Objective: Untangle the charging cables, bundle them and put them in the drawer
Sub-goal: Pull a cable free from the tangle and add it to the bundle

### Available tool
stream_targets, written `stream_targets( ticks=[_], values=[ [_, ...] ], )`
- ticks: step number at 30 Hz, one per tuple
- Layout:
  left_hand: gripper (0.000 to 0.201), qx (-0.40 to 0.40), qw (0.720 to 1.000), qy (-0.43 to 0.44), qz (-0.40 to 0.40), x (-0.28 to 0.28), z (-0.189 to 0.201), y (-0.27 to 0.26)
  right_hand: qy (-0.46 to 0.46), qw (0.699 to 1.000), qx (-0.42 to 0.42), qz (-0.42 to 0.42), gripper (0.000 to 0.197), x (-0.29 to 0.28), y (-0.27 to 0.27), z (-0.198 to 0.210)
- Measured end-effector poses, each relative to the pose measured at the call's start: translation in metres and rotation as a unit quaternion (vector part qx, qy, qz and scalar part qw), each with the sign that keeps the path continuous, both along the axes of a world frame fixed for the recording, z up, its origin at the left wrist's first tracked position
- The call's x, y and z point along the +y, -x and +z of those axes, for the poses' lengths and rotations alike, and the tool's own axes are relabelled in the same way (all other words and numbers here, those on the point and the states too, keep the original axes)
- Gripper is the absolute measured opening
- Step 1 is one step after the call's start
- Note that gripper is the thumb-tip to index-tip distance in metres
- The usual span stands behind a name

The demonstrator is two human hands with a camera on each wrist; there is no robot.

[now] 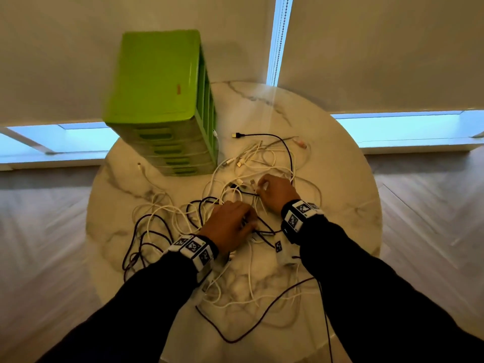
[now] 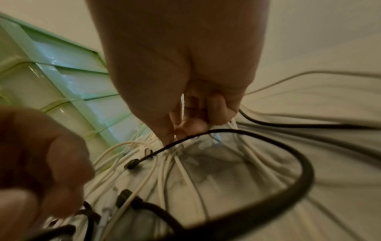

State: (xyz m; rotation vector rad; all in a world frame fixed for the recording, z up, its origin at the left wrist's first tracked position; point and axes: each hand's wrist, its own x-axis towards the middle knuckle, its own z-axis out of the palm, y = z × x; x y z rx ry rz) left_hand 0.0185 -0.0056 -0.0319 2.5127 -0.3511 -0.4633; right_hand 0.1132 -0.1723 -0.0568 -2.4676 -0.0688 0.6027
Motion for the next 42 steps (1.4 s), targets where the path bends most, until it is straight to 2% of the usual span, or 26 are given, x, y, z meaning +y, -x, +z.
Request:
stream_targets(
  ticks=[4,6,8,11,14,16,18,20,21,23,25,26,27,29,30,33,35,36,37,38,40,42],
  values=[
    [0.008,-0.027,0.992,0.124,0.022,0.002,-0.001,-0.009,-0.068,0.996,-0.052,-0.003,0.01,-0.015,-0.012,0.019],
    [0.01,-0.045,0.983,0.172,0.053,0.002,0.005,-0.016,-0.161,0.982,-0.091,-0.041,0.009,-0.026,-0.023,0.047],
    [0.022,-0.058,0.975,0.192,0.098,0.0,0.01,-0.024,-0.269,0.956,-0.105,-0.061,0.009,-0.036,-0.03,0.082],
    [0.039,-0.046,0.954,0.249,0.159,-0.006,0.025,-0.037,-0.326,0.939,-0.108,0.002,0.015,-0.037,-0.022,0.127],
    [0.037,-0.077,0.959,0.246,0.121,-0.008,0.036,-0.045,-0.321,0.94,-0.1,0.064,0.019,-0.023,0.003,0.146],
    [0.04,-0.078,0.97,0.212,0.087,-0.005,0.037,-0.044,-0.314,0.94,-0.108,0.074,0.022,-0.015,0.019,0.141],
    [0.042,-0.08,0.974,0.19,0.093,0.002,0.032,-0.038,-0.322,0.939,-0.116,0.027,0.028,-0.012,0.031,0.123],
    [0.042,-0.09,0.972,0.185,0.116,0.01,0.029,-0.028,-0.335,0.939,-0.075,-0.025,0.031,-0.007,0.043,0.1],
    [0.041,-0.09,0.97,0.185,0.129,0.015,0.029,-0.023,-0.321,0.946,-0.035,-0.01,0.032,-0.002,0.049,0.09],
    [0.035,-0.097,0.966,0.194,0.143,0.02,0.034,-0.014,-0.242,0.966,0.033,0.081,0.034,0.008,0.059,0.065],
    [0.033,-0.117,0.96,0.206,0.146,0.023,0.044,-0.003,-0.186,0.972,0.031,0.138,0.025,0.018,0.066,0.05],
    [0.031,-0.13,0.956,0.216,0.15,0.023,0.052,0.001,-0.177,0.974,0.022,0.142,0.014,0.02,0.068,0.047],
    [0.03,-0.145,0.949,0.233,0.158,0.023,0.06,0.002,-0.164,0.975,0.015,0.15,0.008,0.017,0.067,0.045],
    [0.028,-0.161,0.917,0.299,0.209,0.025,0.084,0.002,-0.095,0.978,-0.01,0.187,0.033,0.008,0.065,0.04],
    [0.028,-0.163,0.893,0.345,0.239,0.027,0.099,-0.001,-0.069,0.977,-0.012,0.2,0.038,-0.002,0.064,0.034],
    [0.035,-0.176,0.817,0.453,0.309,0.037,0.145,-0.011,-0.076,0.974,-0.004,0.214,0.034,-0.039,0.063,0.022],
    [0.041,-0.147,0.769,0.53,0.326,0.043,0.165,-0.011,-0.09,0.979,0.006,0.182,0.032,-0.053,0.064,0.026],
    [0.042,-0.133,0.756,0.556,0.318,0.046,0.169,-0.009,-0.103,0.983,-0.002,0.154,0.033,-0.056,0.064,0.032],
    [0.042,-0.117,0.758,0.565,0.304,0.048,0.169,-0.006,-0.119,0.985,-0.023,0.126,0.038,-0.057,0.063,0.04],
    [0.043,-0.102,0.774,0.553,0.291,0.05,0.166,-0.003,-0.133,0.985,-0.052,0.101,0.046,-0.056,0.062,0.047],
    [0.045,-0.068,0.843,0.465,0.262,0.049,0.158,0.007,-0.132,0.98,-0.117,0.091,0.062,-0.048,0.06,0.065],
    [0.05,-0.008,0.911,0.353,0.211,0.039,0.142,0.018,-0.046,0.971,-0.186,0.141,0.06,-0.035,0.062,0.085]
  ],
)
